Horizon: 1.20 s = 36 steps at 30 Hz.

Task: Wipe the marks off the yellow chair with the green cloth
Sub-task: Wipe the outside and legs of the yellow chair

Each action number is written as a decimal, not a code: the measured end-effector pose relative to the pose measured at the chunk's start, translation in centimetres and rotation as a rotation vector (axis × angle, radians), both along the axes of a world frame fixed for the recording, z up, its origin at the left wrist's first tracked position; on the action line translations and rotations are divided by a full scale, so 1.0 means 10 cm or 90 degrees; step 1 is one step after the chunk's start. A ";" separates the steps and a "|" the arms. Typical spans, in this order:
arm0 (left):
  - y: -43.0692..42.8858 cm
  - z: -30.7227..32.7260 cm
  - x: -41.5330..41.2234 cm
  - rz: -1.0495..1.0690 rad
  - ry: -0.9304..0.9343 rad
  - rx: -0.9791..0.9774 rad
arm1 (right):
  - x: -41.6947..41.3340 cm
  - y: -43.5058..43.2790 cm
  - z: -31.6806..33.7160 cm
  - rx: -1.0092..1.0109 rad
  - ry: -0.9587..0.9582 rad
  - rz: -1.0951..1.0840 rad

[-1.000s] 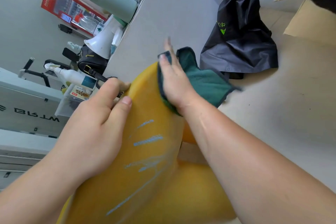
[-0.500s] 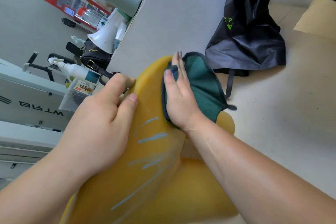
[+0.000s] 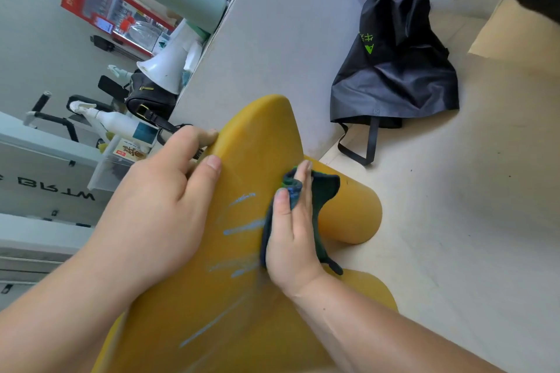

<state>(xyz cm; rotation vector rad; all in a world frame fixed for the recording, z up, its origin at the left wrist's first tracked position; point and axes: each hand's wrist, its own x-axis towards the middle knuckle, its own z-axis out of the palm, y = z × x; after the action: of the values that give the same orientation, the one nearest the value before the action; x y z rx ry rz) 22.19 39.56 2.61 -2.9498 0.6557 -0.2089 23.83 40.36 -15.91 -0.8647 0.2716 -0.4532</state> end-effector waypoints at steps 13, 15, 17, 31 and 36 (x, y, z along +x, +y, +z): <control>-0.04 -0.01 -0.01 0.004 -0.005 0.014 | 1.05 -0.18 -0.81 0.276 0.085 0.246; -0.04 -0.01 0.00 0.007 -0.009 0.013 | 0.78 0.15 -0.93 0.321 0.133 0.259; -0.03 -0.01 0.00 0.011 -0.011 0.011 | 0.53 0.30 -0.85 0.330 0.148 0.251; -0.05 -0.04 0.04 0.007 -0.025 0.023 | 0.81 -0.47 -0.40 0.112 -0.046 0.077; -0.11 0.00 0.05 0.007 -0.025 0.009 | 0.43 0.11 -0.68 0.246 0.116 0.200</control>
<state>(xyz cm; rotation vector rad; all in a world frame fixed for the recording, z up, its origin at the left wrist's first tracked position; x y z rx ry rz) 22.69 38.47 2.60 -2.9278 0.6326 -0.2596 28.11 41.50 -22.76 -0.5551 0.3690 -0.0240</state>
